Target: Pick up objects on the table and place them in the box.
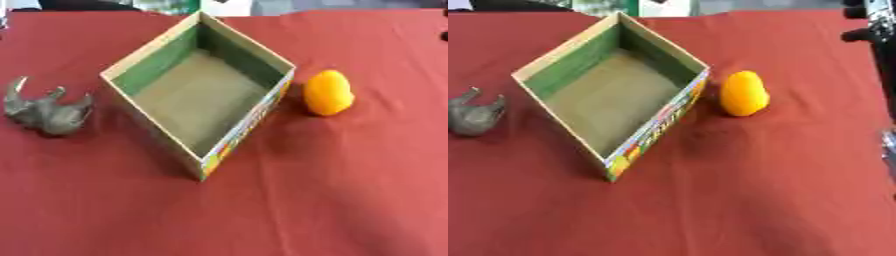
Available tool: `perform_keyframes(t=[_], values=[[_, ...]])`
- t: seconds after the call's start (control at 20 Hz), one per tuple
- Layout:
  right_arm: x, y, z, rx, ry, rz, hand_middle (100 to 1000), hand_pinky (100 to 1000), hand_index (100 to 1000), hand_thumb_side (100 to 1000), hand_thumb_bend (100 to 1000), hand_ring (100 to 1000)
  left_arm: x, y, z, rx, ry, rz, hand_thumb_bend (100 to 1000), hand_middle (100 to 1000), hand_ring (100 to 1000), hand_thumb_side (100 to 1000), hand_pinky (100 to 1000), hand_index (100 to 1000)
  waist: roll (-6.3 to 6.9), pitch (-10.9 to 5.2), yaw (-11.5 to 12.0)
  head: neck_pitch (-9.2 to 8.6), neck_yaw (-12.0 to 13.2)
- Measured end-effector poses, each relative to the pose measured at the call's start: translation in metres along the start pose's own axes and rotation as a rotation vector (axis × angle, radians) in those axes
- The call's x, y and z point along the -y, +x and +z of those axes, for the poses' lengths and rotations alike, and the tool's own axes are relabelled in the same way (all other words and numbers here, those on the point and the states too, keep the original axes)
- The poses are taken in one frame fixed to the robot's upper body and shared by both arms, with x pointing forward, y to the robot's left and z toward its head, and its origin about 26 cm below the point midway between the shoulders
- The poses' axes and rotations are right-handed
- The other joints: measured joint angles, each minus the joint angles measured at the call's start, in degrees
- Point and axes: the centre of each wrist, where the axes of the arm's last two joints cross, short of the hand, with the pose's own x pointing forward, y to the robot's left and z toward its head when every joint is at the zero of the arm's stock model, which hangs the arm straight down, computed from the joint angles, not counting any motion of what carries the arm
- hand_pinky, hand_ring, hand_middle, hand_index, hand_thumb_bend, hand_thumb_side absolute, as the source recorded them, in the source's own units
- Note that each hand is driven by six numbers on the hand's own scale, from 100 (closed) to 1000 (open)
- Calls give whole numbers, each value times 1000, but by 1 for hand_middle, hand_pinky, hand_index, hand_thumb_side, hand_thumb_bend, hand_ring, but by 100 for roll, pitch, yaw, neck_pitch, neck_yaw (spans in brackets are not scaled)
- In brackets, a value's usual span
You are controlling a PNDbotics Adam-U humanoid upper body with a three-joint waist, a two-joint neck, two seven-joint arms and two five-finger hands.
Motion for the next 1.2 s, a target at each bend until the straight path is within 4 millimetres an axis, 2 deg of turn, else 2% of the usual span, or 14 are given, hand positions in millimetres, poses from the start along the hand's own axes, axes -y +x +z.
perform_keyframes(t=[0.25, 0.45, 0.65, 0.95, 1.0, 1.05, 1.2], values=[[0, 0, 0, -3, 3, 1, 719, 670, 854, 998, 100, 780, 1, -1, -2, 27, -71, -32, 100, 882, 820, 624, 710, 958, 1, -5, 1, 2, -28], [0, 0, 0, -6, 6, 2, 719, 670, 854, 998, 100, 780, 1, -4, -7, 71, -193, -92, 102, 882, 838, 566, 739, 957, 7, -57, 1, 7, -62], [0, 0, 0, -9, 9, 2, 719, 670, 854, 997, 100, 780, -1, -8, -18, 121, -315, -184, 232, 885, 854, 625, 766, 946, 10, -100, 12, 34, -64], [-1, 0, 1, -13, 16, 3, 718, 670, 854, 997, 100, 781, 0, -14, -38, 153, -482, -305, 357, 907, 880, 671, 799, 978, 19, -161, 29, 72, 38], [-1, 0, 1, -13, 18, 3, 718, 670, 853, 997, 100, 781, 3, -15, -40, 152, -518, -312, 432, 926, 898, 665, 821, 1000, 20, -168, 31, 81, 64], [-2, 0, 1, -14, 21, 3, 718, 670, 853, 997, 100, 781, 7, -17, -42, 149, -565, -320, 414, 930, 898, 691, 821, 1000, 20, -174, 31, 90, 90], [-2, 0, 1, -15, 22, 3, 718, 670, 853, 997, 100, 781, 15, -24, -47, 130, -723, -343, 477, 923, 914, 711, 829, 975, 20, -179, 31, 102, 133]])
